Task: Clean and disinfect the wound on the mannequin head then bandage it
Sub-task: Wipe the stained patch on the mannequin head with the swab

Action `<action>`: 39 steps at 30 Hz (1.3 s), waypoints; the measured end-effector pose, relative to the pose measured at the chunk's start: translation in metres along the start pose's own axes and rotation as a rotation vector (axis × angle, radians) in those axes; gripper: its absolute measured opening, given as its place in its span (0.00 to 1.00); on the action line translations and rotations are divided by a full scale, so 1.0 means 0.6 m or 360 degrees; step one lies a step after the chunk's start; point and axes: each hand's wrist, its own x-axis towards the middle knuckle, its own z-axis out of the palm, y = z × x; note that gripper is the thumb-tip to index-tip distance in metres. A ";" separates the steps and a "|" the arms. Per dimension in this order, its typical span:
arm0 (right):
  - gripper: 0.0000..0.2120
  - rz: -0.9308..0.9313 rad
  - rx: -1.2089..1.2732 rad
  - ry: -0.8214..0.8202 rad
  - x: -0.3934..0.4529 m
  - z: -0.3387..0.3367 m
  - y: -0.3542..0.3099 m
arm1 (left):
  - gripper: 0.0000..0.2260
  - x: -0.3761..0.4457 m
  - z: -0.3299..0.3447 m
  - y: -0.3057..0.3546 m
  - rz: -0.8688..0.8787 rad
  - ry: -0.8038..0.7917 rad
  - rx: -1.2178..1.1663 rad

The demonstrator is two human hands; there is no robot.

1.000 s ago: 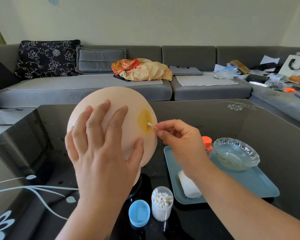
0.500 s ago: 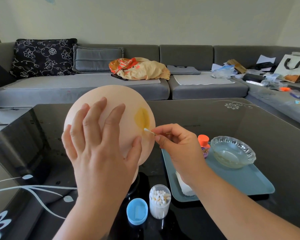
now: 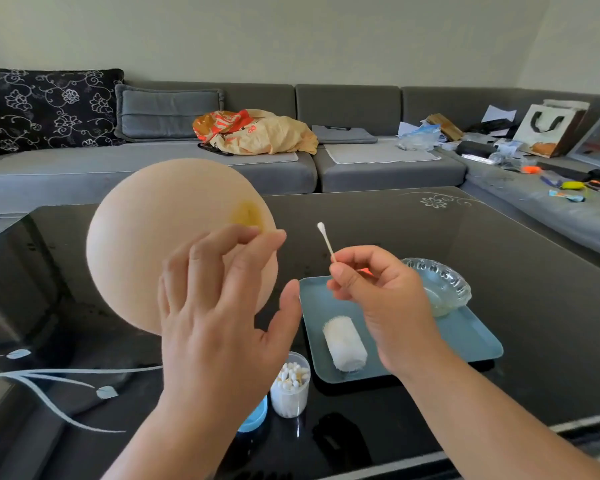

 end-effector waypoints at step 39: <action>0.08 0.0183 -0.1660 0.0644 0.073 -0.228 0.144 | 0.24 -0.117 0.058 0.007 -0.0300 -0.0923 -0.0113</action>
